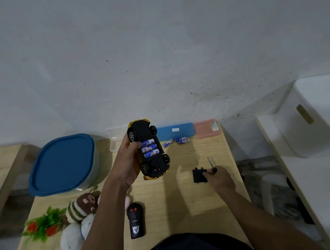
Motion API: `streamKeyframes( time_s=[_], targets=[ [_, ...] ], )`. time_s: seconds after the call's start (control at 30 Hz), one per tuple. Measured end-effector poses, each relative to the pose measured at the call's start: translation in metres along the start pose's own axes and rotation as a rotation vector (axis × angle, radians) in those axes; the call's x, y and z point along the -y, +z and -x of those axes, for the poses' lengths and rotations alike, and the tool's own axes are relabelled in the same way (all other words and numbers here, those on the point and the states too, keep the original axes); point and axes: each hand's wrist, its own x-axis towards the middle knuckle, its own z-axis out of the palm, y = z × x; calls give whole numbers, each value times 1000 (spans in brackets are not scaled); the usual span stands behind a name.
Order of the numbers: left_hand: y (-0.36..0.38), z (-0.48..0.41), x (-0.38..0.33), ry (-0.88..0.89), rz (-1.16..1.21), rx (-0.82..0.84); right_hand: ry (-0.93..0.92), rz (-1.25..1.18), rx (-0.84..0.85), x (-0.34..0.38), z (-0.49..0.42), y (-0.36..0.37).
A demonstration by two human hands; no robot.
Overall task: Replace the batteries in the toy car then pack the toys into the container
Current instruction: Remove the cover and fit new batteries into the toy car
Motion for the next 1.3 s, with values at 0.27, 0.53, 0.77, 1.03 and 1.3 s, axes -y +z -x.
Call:
streamKeyframes(
  time_s=[0.27,0.53,0.77,1.03,1.3],
  targets=[
    [5,3,1,-4,-19,-24,-174,-12,7,-1,-5,-5],
    [1,8,2,3,4,-39,-219,1,-71,-1,-5,1],
    [-4,10,2,14,35,-39,-172,4,-42,-1,-3,-6],
    [0,12,3,31,29,-18,-117,1,-14,-2,-2,-14],
    [1,12,0,35,52,7,-467,-125,-89,74,28,-39]
  ],
)
